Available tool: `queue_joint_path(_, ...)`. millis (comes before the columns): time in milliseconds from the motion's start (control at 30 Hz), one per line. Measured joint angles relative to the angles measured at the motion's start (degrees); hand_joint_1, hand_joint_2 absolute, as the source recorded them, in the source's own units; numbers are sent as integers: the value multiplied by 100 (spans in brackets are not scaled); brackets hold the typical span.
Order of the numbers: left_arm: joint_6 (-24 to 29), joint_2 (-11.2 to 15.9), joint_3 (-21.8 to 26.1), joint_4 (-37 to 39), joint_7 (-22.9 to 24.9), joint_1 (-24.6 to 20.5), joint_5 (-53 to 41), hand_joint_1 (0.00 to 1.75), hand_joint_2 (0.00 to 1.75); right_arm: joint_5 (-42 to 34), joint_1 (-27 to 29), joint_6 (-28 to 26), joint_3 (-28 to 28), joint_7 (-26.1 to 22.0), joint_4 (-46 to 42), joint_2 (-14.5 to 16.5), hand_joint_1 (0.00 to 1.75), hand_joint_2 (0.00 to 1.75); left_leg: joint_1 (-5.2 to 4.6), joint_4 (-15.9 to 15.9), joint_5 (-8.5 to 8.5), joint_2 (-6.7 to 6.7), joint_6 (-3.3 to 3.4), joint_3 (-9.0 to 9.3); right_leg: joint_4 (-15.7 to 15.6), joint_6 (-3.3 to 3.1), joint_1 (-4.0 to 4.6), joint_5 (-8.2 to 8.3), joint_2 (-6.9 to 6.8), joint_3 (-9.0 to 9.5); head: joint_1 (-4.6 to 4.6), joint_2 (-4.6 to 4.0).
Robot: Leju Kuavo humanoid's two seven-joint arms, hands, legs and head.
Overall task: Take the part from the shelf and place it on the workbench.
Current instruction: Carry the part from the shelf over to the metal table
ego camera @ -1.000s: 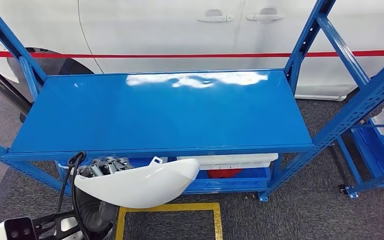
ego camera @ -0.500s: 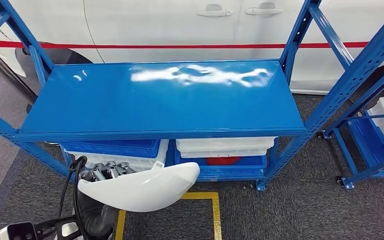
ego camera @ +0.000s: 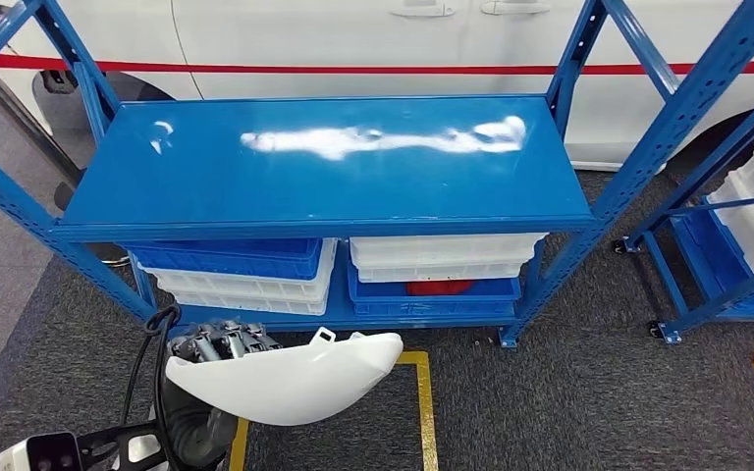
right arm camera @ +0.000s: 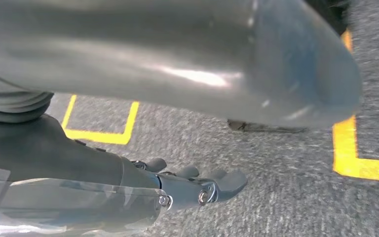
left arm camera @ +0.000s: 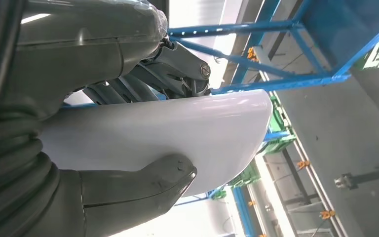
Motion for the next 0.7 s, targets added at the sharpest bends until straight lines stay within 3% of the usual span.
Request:
queue_joint_path(67, -4, -1, -18, 32, 0, -26, -5, 175, 175, -58, 2, 119, -51, -15, 1, -8, 0, 0, -2, -7, 84, 7, -69, -27, -118, -48, 13, 21, 0, 1, 1, 0)
queue_joint_path(133, -10, 2, -23, 60, 0, -46, -14, 175, 175, -93, 1, 196, -92, -24, 1, -8, 0, 0, 4, 96, -55, -11, -134, -95, -163, -128, -18, 138, -26, -73, 0, 0)
queue_joint_path(200, -16, 5, -26, 88, 0, -62, -36, 175, 175, -115, -2, 250, -122, -24, 2, -8, 0, 0, 38, 582, -563, -30, -200, -249, -178, -189, -42, 263, -60, -189, -8, 0)
queue_joint_path(233, -20, 7, -27, 102, 0, -69, -54, 175, 175, -123, -2, 271, -137, -10, 2, -10, 0, 0, 60, 944, -836, -31, -231, -333, -171, -200, -42, 316, -65, -265, -14, 0)
queue_joint_path(267, -23, 8, -28, 119, 0, -74, -75, 175, 175, -131, -1, 285, -155, 21, 2, -11, 0, 0, 83, 1286, -1006, -30, -259, -389, -159, -195, -40, 367, -68, -346, -15, 0)
queue_joint_path(300, -26, 10, -30, 136, 0, -80, -102, 175, 175, -137, 0, 293, -172, 61, 2, -11, 0, 0, 102, 1512, -1036, -30, -282, -389, -144, -185, -41, 414, -70, -431, -14, 0)
queue_joint_path(333, -26, 14, -31, 152, 0, -91, -131, 175, 175, -143, 0, 299, -186, 106, 2, -12, 0, 0, 118, 1573, -927, -29, -298, -314, -123, -171, -45, 458, -78, -520, -16, 0)
queue_joint_path(400, -22, 22, -35, 180, 0, -124, -197, 175, 175, -150, 2, 321, -205, 198, 2, -12, 0, 0, 139, 1164, -563, 13, -312, 87, -66, -134, -56, 535, -110, -676, -18, 0)
queue_joint_path(433, -20, 28, -40, 191, 0, -150, -230, 175, 175, -151, 10, 340, -211, 241, 2, -15, 0, 0, 129, 771, -508, 78, -310, 367, -34, -108, -54, 568, -130, -729, -20, 0)
queue_joint_path(500, -21, 40, -64, 209, 1, -214, -283, 175, 175, -149, 36, 380, -223, 310, 2, -21, 0, 0, 86, 97, -638, 182, -247, 785, 5, -38, -45, 627, -184, -772, -16, 0)
queue_joint_path(533, -24, 49, -80, 221, 2, -240, -300, 175, 175, -144, 46, 391, -228, 326, 2, -25, 0, 0, 58, -64, -715, 188, -200, 857, 6, 3, -40, 658, -221, -772, -14, 0)
queue_joint_path(600, -33, 69, -111, 251, 5, -265, -319, 175, 175, -130, 45, 392, -231, 339, 2, -28, 0, 0, 47, -133, -671, 120, -86, 824, 7, 88, -58, 692, -278, -769, -12, 0)
queue_joint_path(633, -43, 79, -127, 268, 9, -275, -321, 175, 175, -121, 41, 387, -231, 339, 2, -32, 0, 0, 48, -148, -621, 87, -30, 802, 70, 119, -70, 625, -248, -796, -8, 0)
queue_joint_path(700, -80, 92, -168, 301, 20, -316, -325, 175, 175, -101, 38, 370, -231, 342, 2, -39, 0, 0, 47, -168, -514, 26, 66, 735, 556, 149, -82, 241, -120, -991, 4, 0)
